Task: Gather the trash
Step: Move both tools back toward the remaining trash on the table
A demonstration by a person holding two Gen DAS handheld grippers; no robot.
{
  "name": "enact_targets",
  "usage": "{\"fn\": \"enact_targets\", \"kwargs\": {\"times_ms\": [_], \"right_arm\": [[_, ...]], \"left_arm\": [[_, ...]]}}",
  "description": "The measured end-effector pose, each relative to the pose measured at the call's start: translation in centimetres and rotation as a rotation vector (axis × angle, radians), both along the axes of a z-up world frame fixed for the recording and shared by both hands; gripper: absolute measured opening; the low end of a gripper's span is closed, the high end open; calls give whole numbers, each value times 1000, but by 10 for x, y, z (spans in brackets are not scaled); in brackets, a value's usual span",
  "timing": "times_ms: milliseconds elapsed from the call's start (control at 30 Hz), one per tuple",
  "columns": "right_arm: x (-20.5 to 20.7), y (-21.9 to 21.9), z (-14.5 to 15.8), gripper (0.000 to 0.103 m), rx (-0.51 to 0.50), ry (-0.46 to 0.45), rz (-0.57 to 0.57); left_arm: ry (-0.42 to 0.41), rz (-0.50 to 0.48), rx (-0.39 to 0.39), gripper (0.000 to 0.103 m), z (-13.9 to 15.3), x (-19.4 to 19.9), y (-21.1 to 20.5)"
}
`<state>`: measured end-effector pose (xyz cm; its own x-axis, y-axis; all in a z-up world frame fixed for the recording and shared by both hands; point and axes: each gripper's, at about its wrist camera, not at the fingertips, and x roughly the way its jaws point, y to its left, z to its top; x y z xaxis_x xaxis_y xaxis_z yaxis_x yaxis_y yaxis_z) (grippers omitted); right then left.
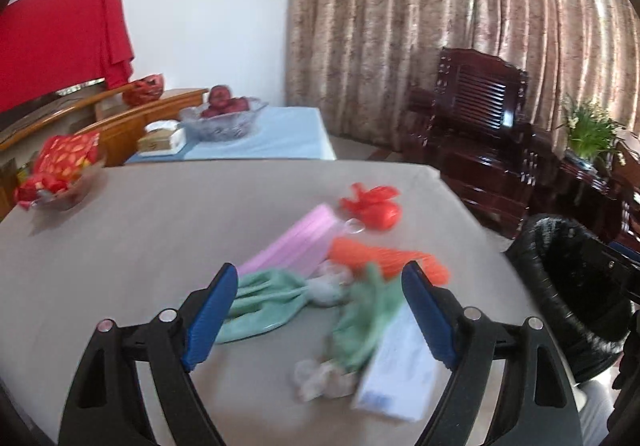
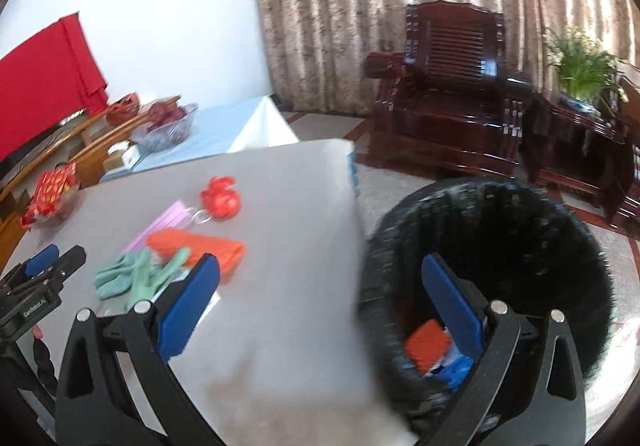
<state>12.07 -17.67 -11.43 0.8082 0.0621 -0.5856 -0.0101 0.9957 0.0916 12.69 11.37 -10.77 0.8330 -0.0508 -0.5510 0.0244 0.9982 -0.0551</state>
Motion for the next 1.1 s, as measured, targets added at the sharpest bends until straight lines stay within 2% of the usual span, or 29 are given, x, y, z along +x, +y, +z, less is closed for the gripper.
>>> {"fn": "enact_targets", "kwargs": {"times_ms": [167,300,433,567,667,767,833,967,1100], "right_arm": [[2,31,-8,98,-5,-2,30],[5,40,-15,98,-28,9,36],[6,39,-21,98,-46,21,27],[9,37,-25,96,-55,32,19],[10,35,-27,94,-60,43,20],[9,34,-30,86,-66,55,34],[8,35,-33,84,-63,63,40],[6,41,-36,84,-52,71,53],[3,55,-39,84,-41,74,69]], "left_arm": [[66,-13,15,81,-29,2,13],[107,-36,-15,78,-50,11,13],[116,-68,-54,77,-56,17,3],[135,-115,-45,76,-60,28,-15],[181,-149,-61,62,-70,41,-25],[198,-182,-105,42,-75,45,-28],[204,-218,-138,16,-73,46,-30],[195,-235,-159,5,-69,41,-28],[164,-191,-158,2,-58,27,-13]]}}
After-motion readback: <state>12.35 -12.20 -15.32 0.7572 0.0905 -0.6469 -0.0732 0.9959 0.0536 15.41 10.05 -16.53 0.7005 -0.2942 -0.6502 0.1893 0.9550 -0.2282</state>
